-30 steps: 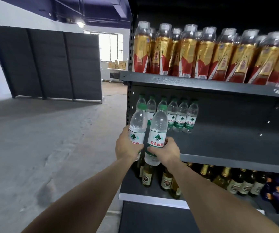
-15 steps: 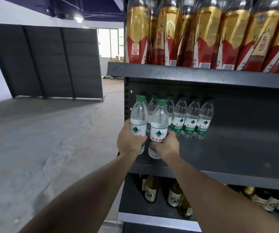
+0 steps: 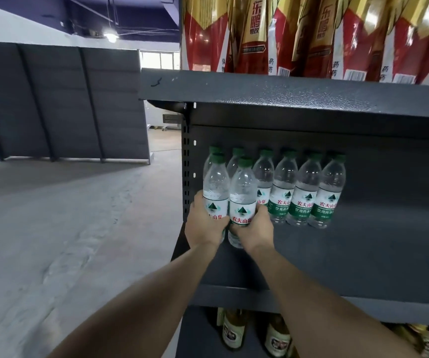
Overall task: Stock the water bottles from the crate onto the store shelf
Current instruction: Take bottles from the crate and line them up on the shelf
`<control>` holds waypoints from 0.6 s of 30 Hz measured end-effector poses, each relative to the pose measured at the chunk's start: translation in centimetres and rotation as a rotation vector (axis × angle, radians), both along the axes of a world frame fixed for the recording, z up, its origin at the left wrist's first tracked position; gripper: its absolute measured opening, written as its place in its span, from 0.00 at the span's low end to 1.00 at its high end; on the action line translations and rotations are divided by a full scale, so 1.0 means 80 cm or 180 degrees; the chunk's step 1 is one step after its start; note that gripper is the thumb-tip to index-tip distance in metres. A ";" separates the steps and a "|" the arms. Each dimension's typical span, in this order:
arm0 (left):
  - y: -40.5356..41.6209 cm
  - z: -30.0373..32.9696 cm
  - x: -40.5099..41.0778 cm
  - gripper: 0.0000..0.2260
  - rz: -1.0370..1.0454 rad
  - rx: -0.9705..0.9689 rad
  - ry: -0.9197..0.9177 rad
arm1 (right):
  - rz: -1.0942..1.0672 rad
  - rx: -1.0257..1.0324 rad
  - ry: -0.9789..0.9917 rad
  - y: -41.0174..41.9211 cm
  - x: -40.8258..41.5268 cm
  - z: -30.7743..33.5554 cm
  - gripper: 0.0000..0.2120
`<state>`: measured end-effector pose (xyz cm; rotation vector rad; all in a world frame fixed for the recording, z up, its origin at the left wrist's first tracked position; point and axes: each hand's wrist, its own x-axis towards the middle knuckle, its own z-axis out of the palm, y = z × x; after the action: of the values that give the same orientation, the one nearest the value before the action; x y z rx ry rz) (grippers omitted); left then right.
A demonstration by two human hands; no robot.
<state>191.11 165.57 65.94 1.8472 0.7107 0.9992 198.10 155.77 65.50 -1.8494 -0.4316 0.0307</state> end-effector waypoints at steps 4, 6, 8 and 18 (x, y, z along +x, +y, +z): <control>0.013 -0.002 0.019 0.34 0.0072 0.0165 0.0128 | 0.0019 0.0016 0.0041 0.014 0.019 -0.006 0.29; 0.021 -0.003 0.027 0.35 0.0082 0.0227 0.0239 | 0.0006 -0.0084 0.0029 0.020 0.028 -0.006 0.30; 0.028 -0.005 0.033 0.36 0.0095 0.0286 0.0304 | -0.0016 -0.0157 0.0036 0.025 0.034 -0.005 0.30; 0.042 -0.009 0.028 0.38 -0.0227 0.0287 0.0435 | 0.0070 -0.0344 0.0013 0.029 0.035 -0.006 0.30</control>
<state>193.38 168.93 65.22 2.0202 0.6850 0.8777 200.94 158.12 64.99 -1.9505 -0.4551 0.0741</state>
